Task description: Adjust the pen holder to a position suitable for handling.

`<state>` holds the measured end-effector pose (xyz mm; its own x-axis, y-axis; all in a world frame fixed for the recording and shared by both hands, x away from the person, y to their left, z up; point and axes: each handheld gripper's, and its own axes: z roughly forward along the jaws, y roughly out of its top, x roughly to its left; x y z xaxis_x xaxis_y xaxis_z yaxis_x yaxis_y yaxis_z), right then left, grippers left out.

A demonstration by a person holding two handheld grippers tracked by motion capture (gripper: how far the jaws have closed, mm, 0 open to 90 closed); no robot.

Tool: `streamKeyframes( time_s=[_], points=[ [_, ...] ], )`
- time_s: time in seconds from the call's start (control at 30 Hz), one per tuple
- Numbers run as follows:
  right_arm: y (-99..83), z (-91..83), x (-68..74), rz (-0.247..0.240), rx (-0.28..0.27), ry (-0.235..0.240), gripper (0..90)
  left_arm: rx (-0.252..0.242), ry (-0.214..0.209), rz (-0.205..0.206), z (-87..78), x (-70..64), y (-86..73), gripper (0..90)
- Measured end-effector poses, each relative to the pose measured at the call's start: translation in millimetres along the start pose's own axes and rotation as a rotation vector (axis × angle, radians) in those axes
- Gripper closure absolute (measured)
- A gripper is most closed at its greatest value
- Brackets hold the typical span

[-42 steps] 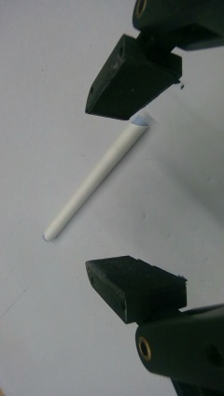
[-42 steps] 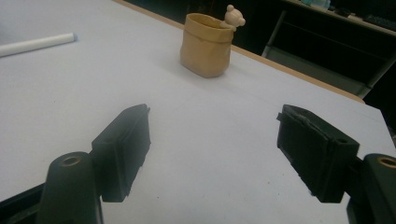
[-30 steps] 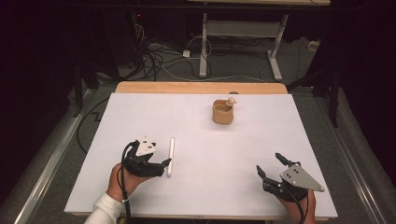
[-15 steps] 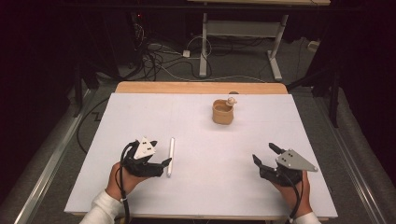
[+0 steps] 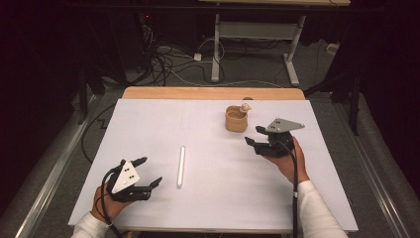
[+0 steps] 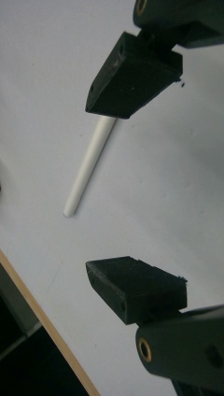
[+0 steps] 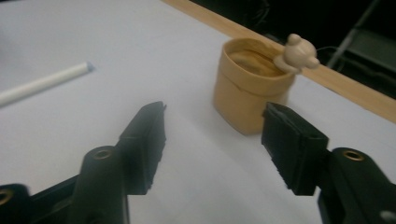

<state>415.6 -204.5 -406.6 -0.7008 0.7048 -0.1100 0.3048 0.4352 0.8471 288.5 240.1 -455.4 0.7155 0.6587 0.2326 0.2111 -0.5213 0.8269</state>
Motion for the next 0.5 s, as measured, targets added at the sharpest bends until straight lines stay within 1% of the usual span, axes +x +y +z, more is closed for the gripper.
streamKeyframes(
  time_s=[0.03,0.07,0.1,0.17,0.2,0.23,0.27,0.3,0.33,0.37,0.4,0.43,0.47,0.5],
  points=[
    [0.0,0.0,0.0,0.000,0.000,0.000,42.3,-0.002,-0.002,-0.003,-2.6,0.2,-3.7,20.3],
    [9.6,8.2,-4.0,-0.005,0.016,0.011,42.8,-0.005,-0.005,-0.004,-4.8,-0.1,-7.1,19.3],
    [14.4,12.3,-5.0,-0.014,0.030,0.007,43.8,0.003,0.007,0.003,-9.0,-1.4,-12.5,18.1],
    [23.4,20.7,-6.6,-0.024,0.054,0.005,44.8,0.005,0.001,0.002,-11.0,-1.4,-15.3,18.1],
    [23.4,20.7,-6.6,-0.024,0.054,0.005,44.8,0.004,0.006,0.000,-12.7,-1.7,-17.9,18.1],
    [27.7,24.7,-6.8,-0.029,0.061,0.008,45.7,0.008,0.015,0.000,-14.2,-1.8,-19.9,18.1],
    [31.8,28.8,-7.0,-0.038,0.073,0.007,47.4,0.009,0.012,-0.002,-15.5,-1.1,-21.5,18.1],
    [39.2,38.6,-7.7,-0.046,0.100,0.020,48.3,0.006,0.010,-0.008,-16.5,-0.9,-23.1,18.1],
    [42.5,43.8,-7.6,-0.052,0.115,0.024,48.4,0.006,0.014,-0.011,-17.1,-0.8,-24.3,18.1],
    [42.5,43.8,-7.6,-0.052,0.115,0.024,48.4,0.010,0.016,-0.011,-17.3,-0.5,-25.2,18.1],
    [45.8,49.1,-7.1,-0.058,0.141,0.020,49.6,0.012,0.018,-0.010,-17.2,-0.5,-25.9,18.1],
    [48.6,54.1,-7.1,-0.060,0.163,0.027,51.2,0.013,0.017,-0.011,-16.8,-0.4,-26.4,18.1],
    [53.7,64.6,-7.5,-0.072,0.201,0.022,52.6,0.014,0.014,-0.009,-16.2,-0.3,-26.6,18.1],
    [53.7,64.6,-7.5,-0.072,0.201,0.022,52.6,0.016,0.013,-0.009,-15.5,-0.5,-26.4,18.1]
  ],
)
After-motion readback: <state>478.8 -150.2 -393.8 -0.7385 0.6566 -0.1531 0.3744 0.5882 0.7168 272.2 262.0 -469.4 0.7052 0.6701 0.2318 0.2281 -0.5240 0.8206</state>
